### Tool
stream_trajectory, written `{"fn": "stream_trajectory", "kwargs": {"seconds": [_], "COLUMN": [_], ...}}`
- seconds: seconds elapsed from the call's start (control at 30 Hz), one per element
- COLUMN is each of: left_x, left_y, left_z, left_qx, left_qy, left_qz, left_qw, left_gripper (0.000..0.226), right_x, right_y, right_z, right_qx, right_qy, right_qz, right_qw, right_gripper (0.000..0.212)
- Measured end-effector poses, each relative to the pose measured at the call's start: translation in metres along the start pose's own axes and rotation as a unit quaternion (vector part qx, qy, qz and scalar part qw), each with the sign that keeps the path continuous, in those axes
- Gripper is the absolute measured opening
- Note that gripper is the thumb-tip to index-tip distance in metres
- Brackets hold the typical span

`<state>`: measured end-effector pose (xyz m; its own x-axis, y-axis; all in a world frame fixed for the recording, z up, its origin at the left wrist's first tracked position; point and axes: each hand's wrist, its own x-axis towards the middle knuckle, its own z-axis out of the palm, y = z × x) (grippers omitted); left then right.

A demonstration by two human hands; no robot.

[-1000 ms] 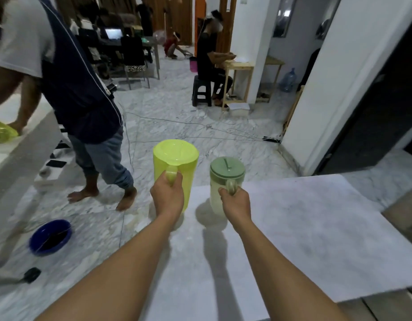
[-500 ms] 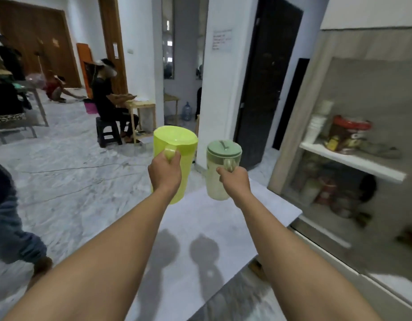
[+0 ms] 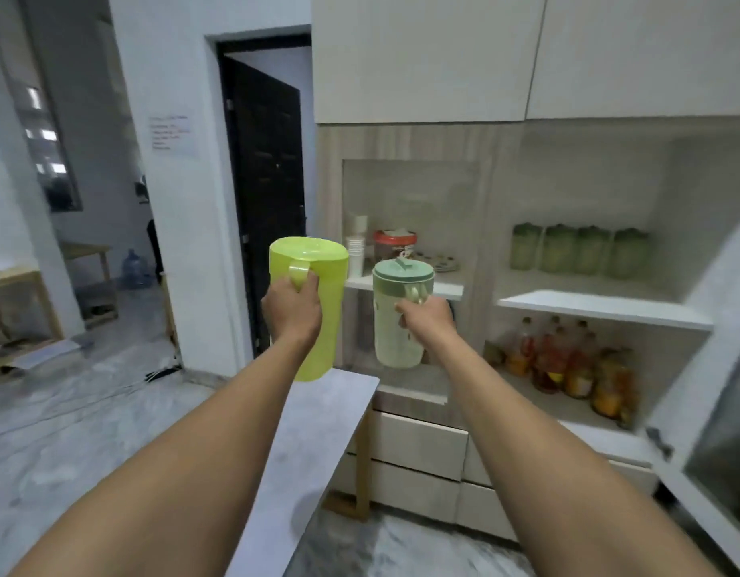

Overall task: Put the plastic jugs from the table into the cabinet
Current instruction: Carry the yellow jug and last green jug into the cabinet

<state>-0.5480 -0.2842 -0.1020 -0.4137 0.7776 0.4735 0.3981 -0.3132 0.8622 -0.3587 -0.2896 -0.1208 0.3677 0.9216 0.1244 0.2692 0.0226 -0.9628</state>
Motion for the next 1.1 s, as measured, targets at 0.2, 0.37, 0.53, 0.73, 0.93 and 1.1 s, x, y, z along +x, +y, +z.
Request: {"fn": "stream_trajectory", "kwargs": {"seconds": [0.2, 0.37, 0.53, 0.73, 0.93, 1.1], "left_x": [-0.02, -0.042, -0.066, -0.083, -0.085, -0.074], "left_y": [0.047, 0.084, 0.128, 0.157, 0.173, 0.175], "left_z": [0.097, 0.183, 0.263, 0.357, 0.428, 0.492], "left_qx": [-0.053, -0.1, -0.111, -0.164, -0.172, -0.184], "left_qy": [-0.066, -0.109, -0.128, -0.164, -0.177, -0.193], "left_qz": [0.014, 0.016, 0.039, 0.014, 0.011, 0.014], "left_qw": [0.996, 0.989, 0.985, 0.973, 0.969, 0.964], "left_gripper": [0.043, 0.045, 0.046, 0.043, 0.048, 0.045], "right_x": [0.033, 0.062, 0.097, 0.142, 0.189, 0.245], "right_y": [0.012, 0.022, 0.034, 0.056, 0.086, 0.106], "right_z": [-0.101, -0.186, -0.267, -0.344, -0.383, -0.397], "right_qx": [-0.003, -0.017, -0.02, -0.018, 0.004, 0.015], "right_qy": [0.086, 0.121, 0.148, 0.167, 0.18, 0.188], "right_qz": [0.01, 0.018, 0.006, -0.002, 0.017, 0.026], "right_qw": [0.996, 0.992, 0.989, 0.986, 0.983, 0.982], "right_gripper": [0.015, 0.021, 0.02, 0.017, 0.017, 0.02]}}
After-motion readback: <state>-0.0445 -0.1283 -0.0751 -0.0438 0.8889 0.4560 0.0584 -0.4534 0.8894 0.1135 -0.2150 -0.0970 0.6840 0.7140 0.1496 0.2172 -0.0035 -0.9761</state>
